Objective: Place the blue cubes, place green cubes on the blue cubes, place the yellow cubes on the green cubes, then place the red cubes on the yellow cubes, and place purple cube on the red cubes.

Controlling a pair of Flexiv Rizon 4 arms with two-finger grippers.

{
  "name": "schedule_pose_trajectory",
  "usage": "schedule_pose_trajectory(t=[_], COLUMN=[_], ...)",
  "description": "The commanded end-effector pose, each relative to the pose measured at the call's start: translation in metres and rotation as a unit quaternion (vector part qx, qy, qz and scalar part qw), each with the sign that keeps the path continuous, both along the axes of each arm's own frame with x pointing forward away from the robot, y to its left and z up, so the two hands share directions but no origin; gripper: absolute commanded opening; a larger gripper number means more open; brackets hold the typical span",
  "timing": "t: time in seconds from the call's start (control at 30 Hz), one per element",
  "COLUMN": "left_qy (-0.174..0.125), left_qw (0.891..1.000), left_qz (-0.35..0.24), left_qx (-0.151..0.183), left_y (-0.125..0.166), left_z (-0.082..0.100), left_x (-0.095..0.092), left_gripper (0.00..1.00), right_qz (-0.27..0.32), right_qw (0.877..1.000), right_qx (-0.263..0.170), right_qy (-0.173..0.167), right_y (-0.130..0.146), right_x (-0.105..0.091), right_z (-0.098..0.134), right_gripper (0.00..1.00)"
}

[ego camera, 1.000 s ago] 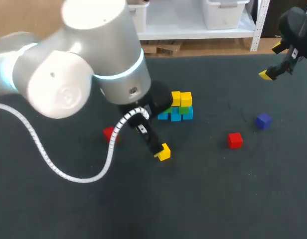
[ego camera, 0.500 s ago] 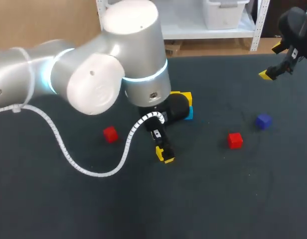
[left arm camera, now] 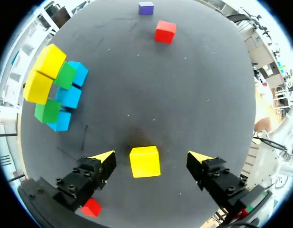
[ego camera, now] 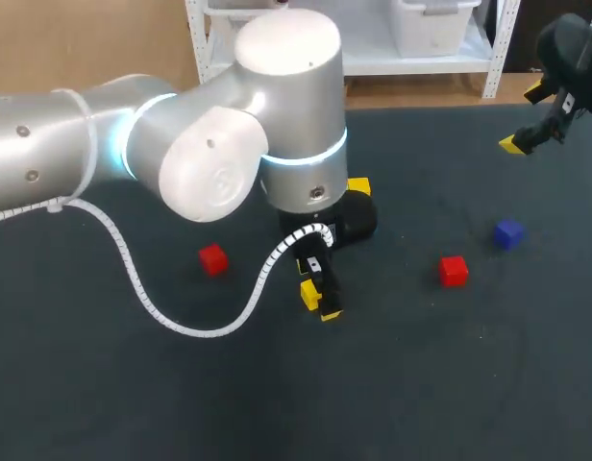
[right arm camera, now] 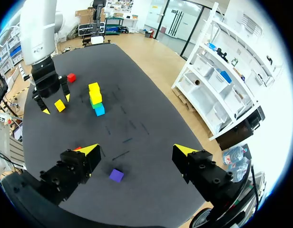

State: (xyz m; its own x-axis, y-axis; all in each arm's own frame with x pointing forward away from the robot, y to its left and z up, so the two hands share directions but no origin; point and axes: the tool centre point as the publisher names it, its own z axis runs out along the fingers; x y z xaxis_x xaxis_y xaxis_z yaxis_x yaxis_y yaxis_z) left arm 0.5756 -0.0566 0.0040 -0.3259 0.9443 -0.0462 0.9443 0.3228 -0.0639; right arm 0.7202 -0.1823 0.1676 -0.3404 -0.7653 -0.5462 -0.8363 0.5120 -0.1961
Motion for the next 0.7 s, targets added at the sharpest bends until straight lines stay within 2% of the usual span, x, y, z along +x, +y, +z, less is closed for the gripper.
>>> schedule_pose_trajectory(t=[0.03,0.1,0.17,0.2,0.27,0.3,0.33,0.53,0.7], left_qy=[-0.004,-0.007,-0.010,-0.014,-0.014,-0.014,-0.015,-0.015,-0.033], left_qw=[1.000,1.000,1.000,1.000,1.000,1.000,1.000,1.000,0.999], left_qz=[0.006,0.010,0.013,0.015,0.016,0.017,0.017,0.013,-0.005], left_qx=[0.006,0.010,0.011,0.015,0.015,0.017,0.018,0.019,0.024], left_y=[0.001,0.003,0.005,0.005,0.005,0.006,0.006,0.008,0.018], left_z=[0.000,0.000,0.001,0.001,0.000,0.000,0.000,0.002,0.023], left_x=[0.000,0.002,0.002,0.002,0.003,0.003,0.003,0.003,0.016], left_gripper=[0.96,0.85,0.66,0.44,0.22,0.02,0.00,0.00,0.00], right_qz=[-0.001,-0.001,-0.001,-0.001,-0.001,-0.001,-0.001,-0.001,-0.001], right_qw=[1.000,1.000,1.000,1.000,1.000,1.000,1.000,1.000,1.000], right_qx=[0.000,0.000,0.000,0.000,0.000,0.000,0.000,0.000,0.000], right_qy=[-0.001,-0.001,-0.001,-0.001,-0.001,-0.001,-0.001,-0.001,-0.001], right_y=[0.001,0.001,0.001,0.001,0.001,0.001,0.001,0.001,0.001], right_x=[0.000,0.000,0.000,0.000,0.000,0.000,0.000,0.000,0.000], right_z=[-0.001,-0.001,-0.001,-0.001,-0.001,-0.001,-0.001,-0.001,-0.001], right_gripper=[1.00,1.00,1.00,1.00,1.00,1.00,1.00,1.00,1.00])
